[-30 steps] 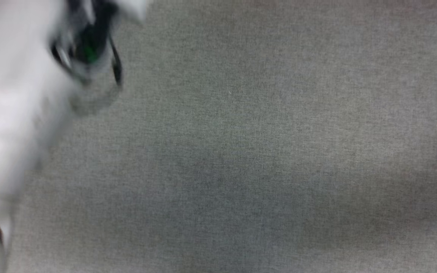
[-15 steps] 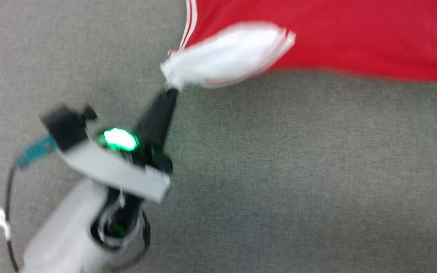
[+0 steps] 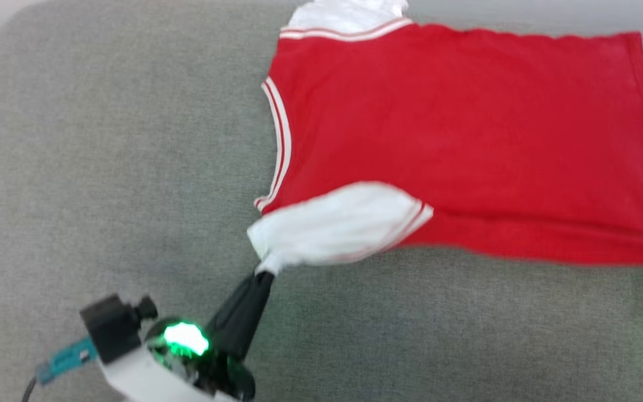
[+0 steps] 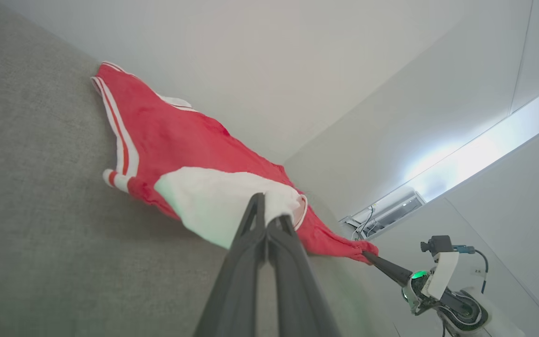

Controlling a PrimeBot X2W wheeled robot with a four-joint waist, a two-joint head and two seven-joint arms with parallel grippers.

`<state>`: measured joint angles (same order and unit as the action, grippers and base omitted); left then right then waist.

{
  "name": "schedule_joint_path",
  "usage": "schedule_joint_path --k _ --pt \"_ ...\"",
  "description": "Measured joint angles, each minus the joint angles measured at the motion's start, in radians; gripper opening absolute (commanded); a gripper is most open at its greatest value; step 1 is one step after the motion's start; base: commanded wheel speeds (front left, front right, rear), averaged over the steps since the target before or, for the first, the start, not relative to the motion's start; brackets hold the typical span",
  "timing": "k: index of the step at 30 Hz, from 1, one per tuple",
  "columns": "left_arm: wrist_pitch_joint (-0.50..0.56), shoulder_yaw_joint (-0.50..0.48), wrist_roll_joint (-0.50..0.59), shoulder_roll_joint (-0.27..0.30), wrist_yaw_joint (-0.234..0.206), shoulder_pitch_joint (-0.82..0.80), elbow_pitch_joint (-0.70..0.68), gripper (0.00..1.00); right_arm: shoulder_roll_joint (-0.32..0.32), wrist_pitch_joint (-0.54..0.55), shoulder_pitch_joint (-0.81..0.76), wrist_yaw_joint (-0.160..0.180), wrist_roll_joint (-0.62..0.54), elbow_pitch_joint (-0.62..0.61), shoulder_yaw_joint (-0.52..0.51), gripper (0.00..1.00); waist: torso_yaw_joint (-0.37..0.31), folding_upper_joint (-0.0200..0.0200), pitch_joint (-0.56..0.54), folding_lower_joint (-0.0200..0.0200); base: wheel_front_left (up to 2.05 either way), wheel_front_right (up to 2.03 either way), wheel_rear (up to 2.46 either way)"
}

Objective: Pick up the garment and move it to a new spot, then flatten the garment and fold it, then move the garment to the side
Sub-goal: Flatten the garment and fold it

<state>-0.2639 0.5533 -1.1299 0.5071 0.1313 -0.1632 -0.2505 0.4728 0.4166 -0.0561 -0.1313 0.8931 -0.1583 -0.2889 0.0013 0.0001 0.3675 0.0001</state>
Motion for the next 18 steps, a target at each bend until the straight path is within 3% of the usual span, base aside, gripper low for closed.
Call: schedule_joint_path --k 9,18 --pt "0.000 -0.030 0.047 0.046 0.000 0.162 -0.118 0.00 -0.117 0.090 -0.177 0.000 -0.015 -0.192 -0.126 0.00 0.005 0.0000 -0.014 0.0000 0.00 0.00 0.00" --pt "0.011 0.014 0.076 0.057 0.000 0.047 -0.124 0.00 -0.114 0.139 -0.081 0.000 -0.039 -0.213 -0.140 0.00 0.010 0.0000 -0.010 -0.0001 0.00 0.00 0.00"
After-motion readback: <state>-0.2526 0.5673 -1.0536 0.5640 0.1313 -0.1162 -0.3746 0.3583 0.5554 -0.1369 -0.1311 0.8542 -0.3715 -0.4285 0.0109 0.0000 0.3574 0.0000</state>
